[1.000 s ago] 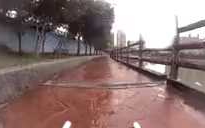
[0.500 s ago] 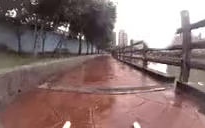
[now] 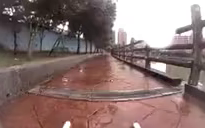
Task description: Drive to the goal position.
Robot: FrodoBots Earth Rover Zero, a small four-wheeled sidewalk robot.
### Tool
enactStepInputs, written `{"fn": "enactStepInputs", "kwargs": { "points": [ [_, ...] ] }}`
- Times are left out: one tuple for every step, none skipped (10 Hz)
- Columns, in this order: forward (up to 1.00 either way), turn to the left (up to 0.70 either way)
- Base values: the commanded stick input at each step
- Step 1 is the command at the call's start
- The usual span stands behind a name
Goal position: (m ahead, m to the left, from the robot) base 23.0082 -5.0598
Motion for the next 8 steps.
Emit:
{"fn": "enactStepInputs", "kwargs": {
  "points": [
    [0.5,0.45],
    [0.5,0.5],
    [0.5,0.5],
    [0.5,0.45],
    [0.5,0.22],
    [0.5,0.0],
    [0.5,0.0],
    [0.5,0.0]
  ]
}}
